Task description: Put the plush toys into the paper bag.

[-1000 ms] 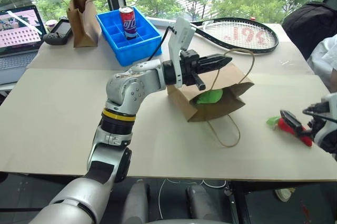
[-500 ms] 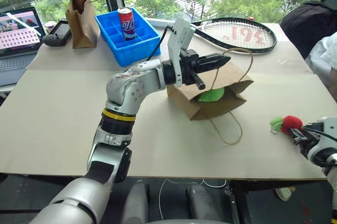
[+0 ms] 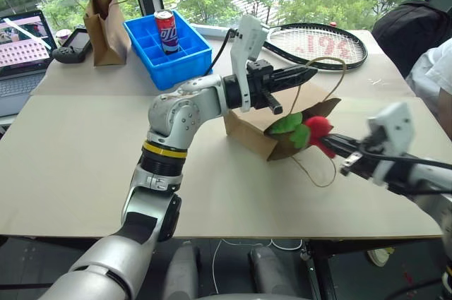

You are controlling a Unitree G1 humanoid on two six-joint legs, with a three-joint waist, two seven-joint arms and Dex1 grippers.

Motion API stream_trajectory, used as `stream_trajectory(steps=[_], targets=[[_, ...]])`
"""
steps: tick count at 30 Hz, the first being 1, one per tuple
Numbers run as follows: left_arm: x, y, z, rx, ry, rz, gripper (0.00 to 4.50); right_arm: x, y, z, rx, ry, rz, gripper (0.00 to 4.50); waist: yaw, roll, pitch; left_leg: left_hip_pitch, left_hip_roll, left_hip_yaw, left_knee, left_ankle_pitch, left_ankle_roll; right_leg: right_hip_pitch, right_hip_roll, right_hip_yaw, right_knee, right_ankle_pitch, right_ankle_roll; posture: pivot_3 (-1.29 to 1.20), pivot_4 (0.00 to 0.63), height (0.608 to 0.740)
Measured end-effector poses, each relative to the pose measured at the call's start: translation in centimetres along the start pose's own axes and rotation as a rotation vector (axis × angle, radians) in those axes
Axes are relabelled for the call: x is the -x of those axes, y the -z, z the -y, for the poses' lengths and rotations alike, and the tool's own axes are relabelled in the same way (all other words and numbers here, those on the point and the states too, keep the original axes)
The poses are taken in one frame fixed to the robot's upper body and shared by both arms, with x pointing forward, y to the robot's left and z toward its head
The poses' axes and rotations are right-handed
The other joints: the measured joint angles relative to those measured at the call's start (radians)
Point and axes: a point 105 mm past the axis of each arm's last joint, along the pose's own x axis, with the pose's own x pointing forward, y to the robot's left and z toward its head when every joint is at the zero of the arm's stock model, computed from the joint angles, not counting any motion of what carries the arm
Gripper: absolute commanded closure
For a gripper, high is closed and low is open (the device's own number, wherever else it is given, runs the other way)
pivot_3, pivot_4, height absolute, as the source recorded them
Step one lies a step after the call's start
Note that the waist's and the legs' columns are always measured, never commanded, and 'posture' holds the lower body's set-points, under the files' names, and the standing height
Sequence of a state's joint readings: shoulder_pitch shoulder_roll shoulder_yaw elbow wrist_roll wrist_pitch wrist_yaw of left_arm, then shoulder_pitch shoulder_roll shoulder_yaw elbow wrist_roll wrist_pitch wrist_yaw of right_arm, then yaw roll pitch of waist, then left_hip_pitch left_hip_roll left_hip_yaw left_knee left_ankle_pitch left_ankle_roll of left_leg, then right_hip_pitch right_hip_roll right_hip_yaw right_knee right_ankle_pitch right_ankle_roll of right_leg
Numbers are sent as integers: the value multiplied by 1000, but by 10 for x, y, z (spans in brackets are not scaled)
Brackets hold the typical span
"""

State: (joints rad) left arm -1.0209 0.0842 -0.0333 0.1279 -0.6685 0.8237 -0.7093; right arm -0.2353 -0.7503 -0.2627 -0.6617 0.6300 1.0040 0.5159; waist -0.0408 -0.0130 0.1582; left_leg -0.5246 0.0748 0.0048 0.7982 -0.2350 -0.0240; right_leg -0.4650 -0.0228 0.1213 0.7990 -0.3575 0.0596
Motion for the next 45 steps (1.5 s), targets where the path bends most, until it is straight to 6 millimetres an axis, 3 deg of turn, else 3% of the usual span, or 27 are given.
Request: stream_trajectory(steps=[8, 14, 21, 31, 35, 39, 43, 45], targets=[[0, -1, 2, -5, 8, 1, 4500, -65, 11, -14, 95, -74, -29, 4456, 4, 0, 0, -1, 0, 0, -1, 0, 0, 0, 0, 0, -2, 2, -2, 0, 150, 663], [0, -3, 3, -15, 4, 4, 4500, -81, 5, -10, 99, -59, 64, 2616, 5, 0, 0, -1, 0, -1, -1, 0, 0, 0, 0, 0, -2, 1, -2, 0, 150, 663], [11, -5, -8, -28, -33, 1, 4500, -66, 8, -1, 27, -4, 97, 182, 6, 0, 0, -1, 0, -1, -1, 0, 0, 0, 0, -1, -1, 2, -2, 0, 150, 663], [11, -5, -13, -30, -34, 6, 4500, 3, 23, 11, -218, 55, 58, 182, 19, 0, 1, 0, -2, -3, -1, 0, 0, 3, 0, 0, -2, 1, -2, 0, 150, 663], [10, -4, -13, -33, -32, 5, 4500, 25, 45, 27, -268, 160, -15, 182, 19, -1, 1, 1, -2, -3, -1, 0, 0, 4, 0, 0, -2, 1, -2, 0, 150, 663], [10, -4, -13, -36, -33, 3, 4500, 28, 71, 28, -323, 191, -94, 182, 17, -1, 1, 1, -2, -3, -1, 0, 0, 4, 0, 0, -2, 1, -2, 0, 150, 663], [10, -4, -13, -39, -32, 3, 4500, 12, 99, 14, -429, 161, -112, 182, 13, -1, 1, 1, -2, -3, -1, 0, 0, 4, 0, 0, -2, 1, -2, 0, 150, 663], [10, -4, -13, -40, -34, 2, 4500, 5, 102, 9, -458, 157, -93, 684, 11, 0, 1, 1, -2, -3, -1, 0, 0, 4, 0, 0, -2, 1, -2, 0, 150, 663]])
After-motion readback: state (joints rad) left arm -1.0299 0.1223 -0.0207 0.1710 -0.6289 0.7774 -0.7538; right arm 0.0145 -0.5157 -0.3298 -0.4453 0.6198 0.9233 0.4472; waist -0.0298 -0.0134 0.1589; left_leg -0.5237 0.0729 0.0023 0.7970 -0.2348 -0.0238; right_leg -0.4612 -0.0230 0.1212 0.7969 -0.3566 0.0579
